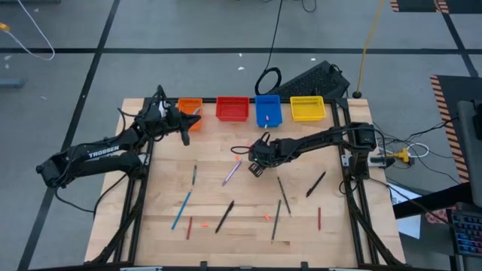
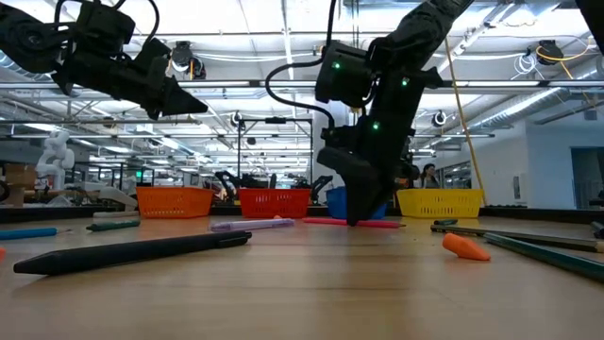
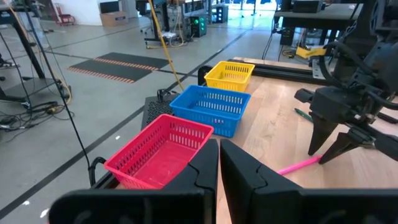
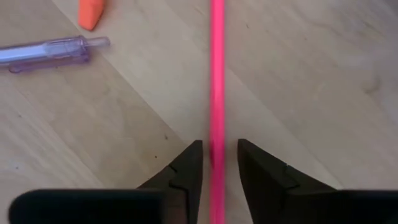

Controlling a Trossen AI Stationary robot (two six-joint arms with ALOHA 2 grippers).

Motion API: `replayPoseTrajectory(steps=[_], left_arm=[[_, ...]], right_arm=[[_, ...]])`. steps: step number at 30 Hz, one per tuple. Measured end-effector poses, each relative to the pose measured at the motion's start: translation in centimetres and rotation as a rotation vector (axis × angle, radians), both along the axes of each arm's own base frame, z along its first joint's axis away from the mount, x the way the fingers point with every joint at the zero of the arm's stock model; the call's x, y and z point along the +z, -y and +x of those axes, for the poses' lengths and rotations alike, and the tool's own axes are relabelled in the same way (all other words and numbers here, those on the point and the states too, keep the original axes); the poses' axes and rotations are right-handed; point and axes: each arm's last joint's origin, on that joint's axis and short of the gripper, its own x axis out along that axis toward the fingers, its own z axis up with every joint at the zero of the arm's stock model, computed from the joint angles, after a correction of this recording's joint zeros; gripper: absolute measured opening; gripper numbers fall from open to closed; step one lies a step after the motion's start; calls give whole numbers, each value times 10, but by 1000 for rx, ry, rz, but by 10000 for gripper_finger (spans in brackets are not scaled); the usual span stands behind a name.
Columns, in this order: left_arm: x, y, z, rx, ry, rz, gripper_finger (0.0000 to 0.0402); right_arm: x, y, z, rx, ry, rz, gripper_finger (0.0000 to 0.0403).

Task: Sort crayons/erasers/pens/pencils in bins
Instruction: Put the pink pencil into the yellow basket

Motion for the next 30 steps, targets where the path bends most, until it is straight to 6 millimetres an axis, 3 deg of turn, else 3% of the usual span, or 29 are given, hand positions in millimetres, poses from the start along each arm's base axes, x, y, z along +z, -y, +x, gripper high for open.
replayPoseTrajectory(steps=[10,30], left_arm=[[0,0,0,0,-1,0,24],[-1,0,0,0,-6,-5,24]], right_arm=[[-1,1,0,7,-8,-2,30],[10,2,2,46,71,33,30]])
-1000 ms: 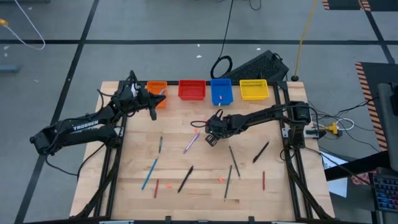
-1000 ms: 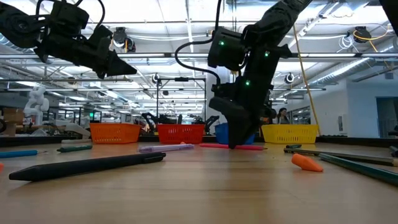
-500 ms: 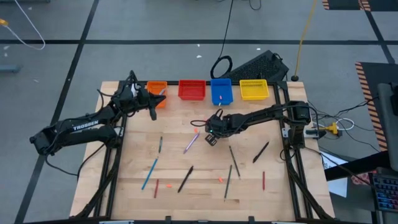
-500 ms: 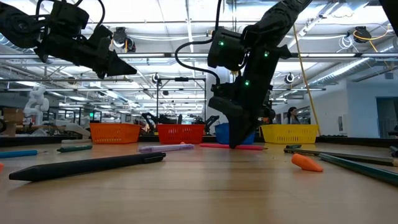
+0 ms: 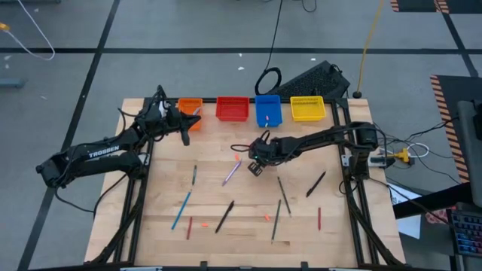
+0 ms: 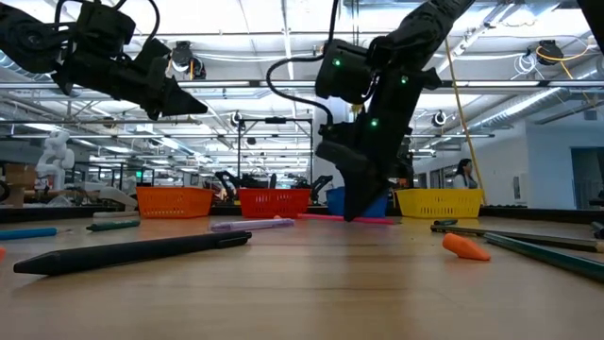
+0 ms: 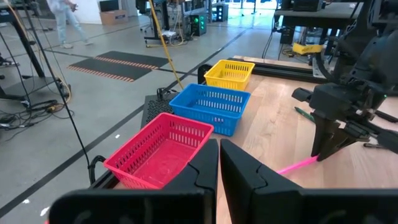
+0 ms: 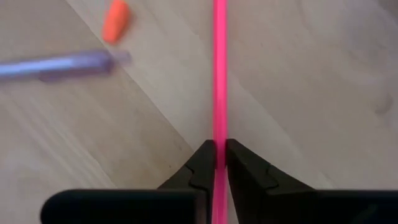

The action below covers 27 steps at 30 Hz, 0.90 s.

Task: Sort crayons/erasers/pens/pencils in bins
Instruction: Put the pink pencil into the yellow basket

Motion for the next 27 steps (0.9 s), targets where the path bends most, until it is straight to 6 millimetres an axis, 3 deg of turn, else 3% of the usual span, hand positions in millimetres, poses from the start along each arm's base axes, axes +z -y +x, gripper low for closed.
replayPoseTrajectory(steps=[7,13,22,27], left_arm=[[0,0,0,0,0,0,24],[0,0,0,0,0,0,24],[0,0,0,0,2,1,24],[0,0,0,0,2,-1,24]], right_arm=[[11,1,-1,34,21,-19,30],[44,6,-8,82,97,-69,30],[113,40,-50,142,112,-301,31],[136,71,-77,161,98,-409,31]])
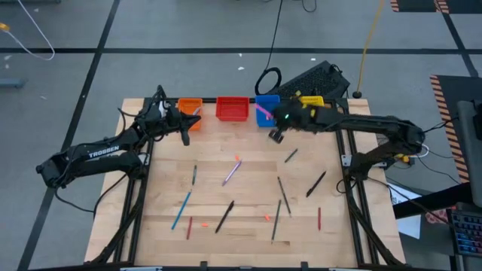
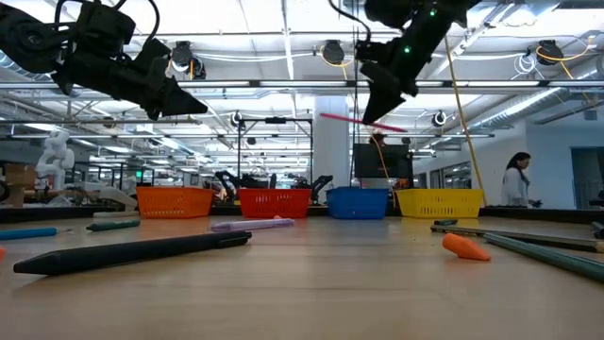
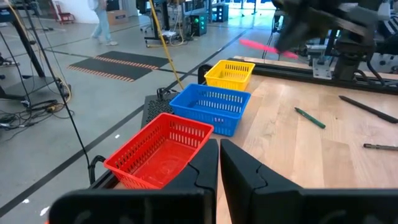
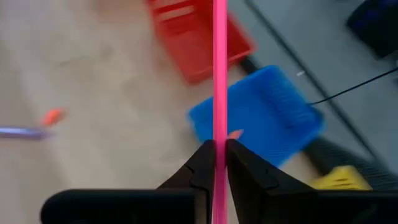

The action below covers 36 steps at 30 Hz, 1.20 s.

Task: Sort crayons/erasers/pens/pencils in bins
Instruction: Put the pink pencil into the yellow basket

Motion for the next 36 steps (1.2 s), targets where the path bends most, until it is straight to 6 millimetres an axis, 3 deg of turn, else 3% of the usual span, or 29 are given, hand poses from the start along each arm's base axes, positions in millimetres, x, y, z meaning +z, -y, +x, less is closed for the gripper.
replayPoseTrajectory(steps=[5,10,15,20,26,36], left_arm=[[0,0,0,0,0,0,24],[0,0,0,-1,-2,4,24],[0,0,0,-1,-2,4,24],[0,0,0,-1,-2,5,24],[1,0,0,-1,2,9,24],[1,0,0,-1,3,11,24]], right_arm=[[-6,33,-32,-29,-66,-79,31],[-39,64,-62,6,-26,-47,31],[-72,83,-92,-9,-62,-90,31],[-82,98,-119,-75,-99,-126,31],[-91,109,-139,-126,-48,-163,31],[-106,108,-148,-122,13,-195,31]])
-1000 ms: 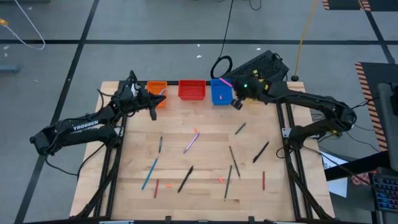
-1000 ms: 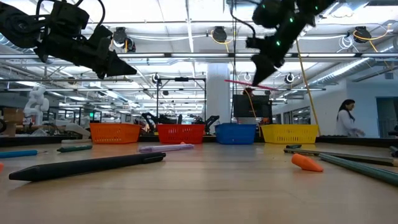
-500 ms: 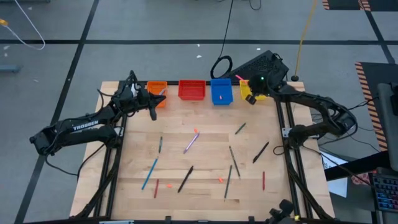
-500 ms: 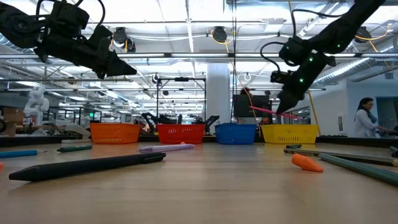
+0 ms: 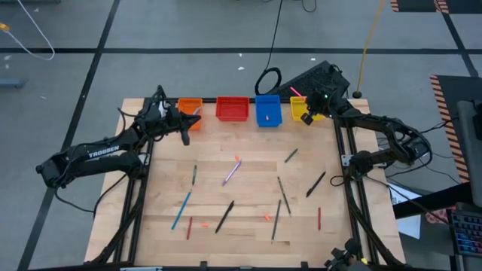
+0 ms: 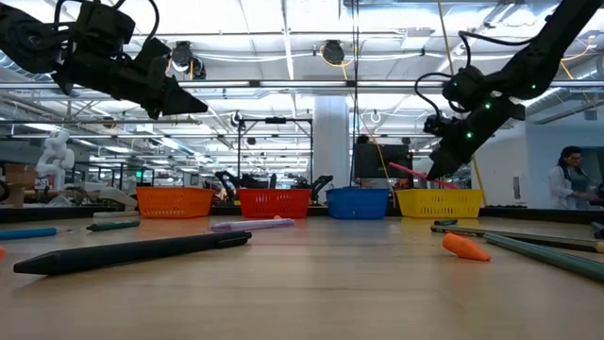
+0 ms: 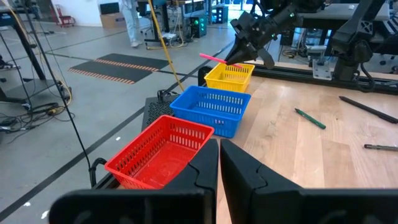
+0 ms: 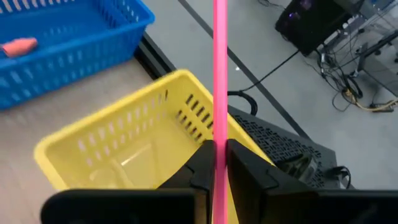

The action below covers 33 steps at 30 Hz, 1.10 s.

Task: Sort crayons/erasers/pens/pencils in bins
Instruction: Put the pink pencil into the yellow basket, then put the bottom green crayon into the red basket

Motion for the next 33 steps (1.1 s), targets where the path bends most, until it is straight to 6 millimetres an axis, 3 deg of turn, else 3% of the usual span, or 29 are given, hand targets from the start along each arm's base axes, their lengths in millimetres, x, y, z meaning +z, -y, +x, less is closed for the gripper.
replayPoseTrajectory(steps=[9,16,23,33], left_arm=[[0,0,0,0,-3,-3,24],[-1,0,0,0,-7,-5,24],[-1,0,0,0,-7,-3,24],[-1,0,0,0,-7,-2,24]], right_arm=[[-3,-1,-1,-47,20,52,31],[-20,-2,-5,-127,-84,101,31],[-18,0,-2,-127,-56,74,35],[-15,1,-1,-133,-27,52,107]])
